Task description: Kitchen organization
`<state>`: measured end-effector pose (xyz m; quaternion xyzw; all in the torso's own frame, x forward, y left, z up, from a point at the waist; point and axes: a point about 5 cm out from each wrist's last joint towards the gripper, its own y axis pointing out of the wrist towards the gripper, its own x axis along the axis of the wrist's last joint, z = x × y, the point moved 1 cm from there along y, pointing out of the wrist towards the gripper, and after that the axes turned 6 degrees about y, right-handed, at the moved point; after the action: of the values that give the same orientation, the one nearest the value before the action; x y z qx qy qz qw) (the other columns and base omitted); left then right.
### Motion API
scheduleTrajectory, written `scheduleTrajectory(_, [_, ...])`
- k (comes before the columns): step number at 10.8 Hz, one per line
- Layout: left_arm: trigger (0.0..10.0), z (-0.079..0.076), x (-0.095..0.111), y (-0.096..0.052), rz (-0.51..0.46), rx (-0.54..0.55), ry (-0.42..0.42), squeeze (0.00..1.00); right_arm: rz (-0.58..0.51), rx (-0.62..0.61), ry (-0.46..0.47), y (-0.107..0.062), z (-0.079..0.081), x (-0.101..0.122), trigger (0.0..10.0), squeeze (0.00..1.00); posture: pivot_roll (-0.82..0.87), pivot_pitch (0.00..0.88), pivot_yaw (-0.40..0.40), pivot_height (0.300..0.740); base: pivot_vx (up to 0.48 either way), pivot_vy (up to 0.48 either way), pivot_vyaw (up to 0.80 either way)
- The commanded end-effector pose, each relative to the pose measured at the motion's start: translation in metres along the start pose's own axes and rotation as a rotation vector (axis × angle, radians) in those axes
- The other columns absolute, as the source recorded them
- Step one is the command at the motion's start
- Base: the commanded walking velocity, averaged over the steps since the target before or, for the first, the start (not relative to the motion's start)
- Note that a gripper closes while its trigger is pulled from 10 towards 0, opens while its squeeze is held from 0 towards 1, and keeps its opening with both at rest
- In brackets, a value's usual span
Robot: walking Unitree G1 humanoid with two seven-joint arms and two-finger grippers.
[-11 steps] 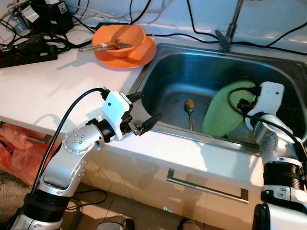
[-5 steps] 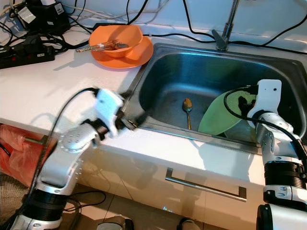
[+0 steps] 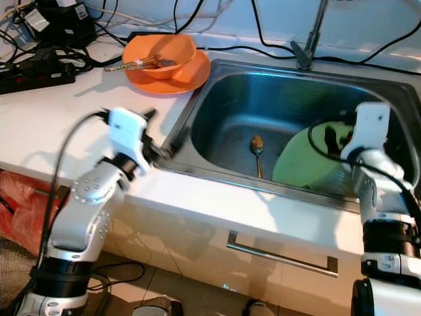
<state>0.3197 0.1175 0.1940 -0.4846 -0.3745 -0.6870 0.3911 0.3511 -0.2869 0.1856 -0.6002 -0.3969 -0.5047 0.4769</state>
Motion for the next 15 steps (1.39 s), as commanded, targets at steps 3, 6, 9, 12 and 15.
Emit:
scheduleTrajectory(3, [10.0, 0.015, 0.008, 0.004, -0.030, 0.083, 0.013, 0.00, -0.180, -0.089, -0.092, -0.003, -0.010, 0.041, 10.0, 1.00, 0.23, 0.049, 0.014, 0.740, 0.000, 0.000, 0.00])
scheduleTrajectory(6, [10.0, 0.012, 0.009, 0.006, -0.038, 0.103, -0.025, 0.00, -0.211, -0.048, -0.070, -0.005, 0.000, 0.046, 10.0, 1.00, 0.22, 0.037, 0.010, 0.740, 0.000, 0.000, 0.00])
scheduleTrajectory(9, [10.0, 0.011, 0.009, 0.003, -0.071, 0.216, -0.044, 0.00, -0.324, 0.079, 0.041, -0.020, 0.037, 0.045, 10.0, 0.60, 0.20, 0.014, 0.014, 0.740, 0.000, 0.000, 0.00])
scheduleTrajectory(12, [10.0, 0.006, 0.009, 0.006, -0.092, 0.277, -0.063, 0.00, -0.376, 0.201, 0.122, -0.041, 0.089, 0.030, 10.0, 0.00, 0.18, 0.000, 0.012, 0.740, 0.000, 0.000, 0.00])
scheduleTrajectory(15, [10.0, 0.004, -0.001, 0.006, -0.070, 0.275, -0.069, 0.00, -0.410, 0.186, 0.168, -0.055, 0.105, 0.018, 10.0, 0.00, 0.17, 0.000, 0.024, 0.740, 0.000, 0.000, 0.00])
